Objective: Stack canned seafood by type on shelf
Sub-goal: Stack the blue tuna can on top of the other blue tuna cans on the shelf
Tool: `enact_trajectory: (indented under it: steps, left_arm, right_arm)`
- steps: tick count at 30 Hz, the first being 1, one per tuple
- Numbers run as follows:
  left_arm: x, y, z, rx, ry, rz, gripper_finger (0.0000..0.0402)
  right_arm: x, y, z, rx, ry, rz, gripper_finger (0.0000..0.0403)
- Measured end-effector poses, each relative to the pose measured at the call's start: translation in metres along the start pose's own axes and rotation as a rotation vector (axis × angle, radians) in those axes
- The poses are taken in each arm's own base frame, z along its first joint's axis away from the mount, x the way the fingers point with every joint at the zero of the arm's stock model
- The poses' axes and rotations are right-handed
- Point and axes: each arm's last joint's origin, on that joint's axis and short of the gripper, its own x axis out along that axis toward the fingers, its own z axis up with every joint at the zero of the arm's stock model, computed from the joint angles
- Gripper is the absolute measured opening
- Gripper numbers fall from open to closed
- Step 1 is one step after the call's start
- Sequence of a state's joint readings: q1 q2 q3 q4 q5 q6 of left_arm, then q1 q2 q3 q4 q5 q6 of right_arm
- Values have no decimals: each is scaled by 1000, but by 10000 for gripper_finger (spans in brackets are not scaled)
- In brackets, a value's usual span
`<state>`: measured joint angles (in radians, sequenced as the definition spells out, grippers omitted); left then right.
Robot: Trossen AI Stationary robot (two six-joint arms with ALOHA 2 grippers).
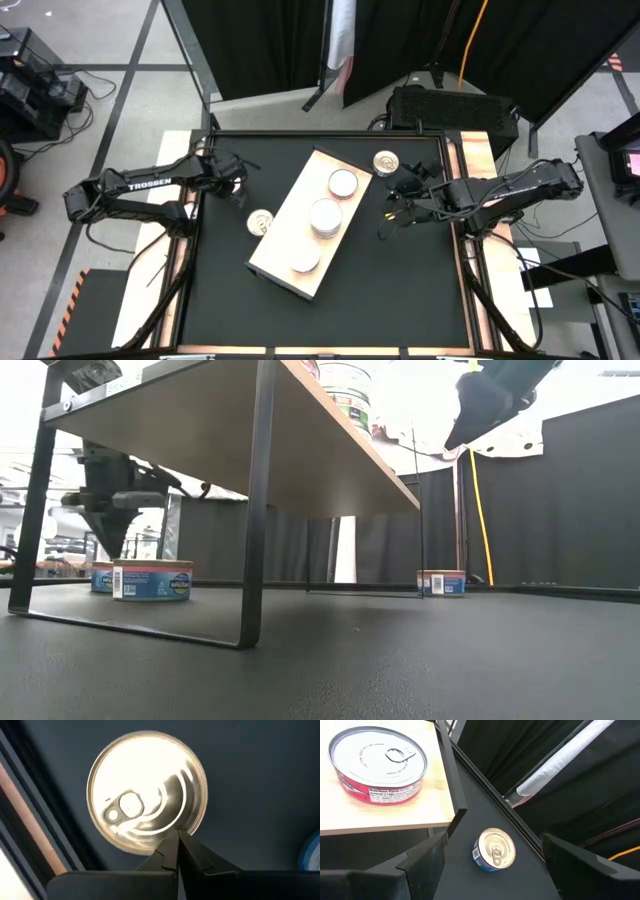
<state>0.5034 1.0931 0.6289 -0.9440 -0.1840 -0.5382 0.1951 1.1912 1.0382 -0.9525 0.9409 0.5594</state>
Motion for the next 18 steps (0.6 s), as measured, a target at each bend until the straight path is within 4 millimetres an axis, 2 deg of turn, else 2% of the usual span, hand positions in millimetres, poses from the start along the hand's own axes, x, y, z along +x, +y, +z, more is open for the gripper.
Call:
enact_trajectory:
  steps: [8,18]
  left_arm:
    - [0,0,0,-57,4,7,6]
    - [10,-6,1,-125,46,54,6]
  right_arm:
    - [0,0,0,-1,1,0,313]
    - [0,0,0,-5,3,3,313]
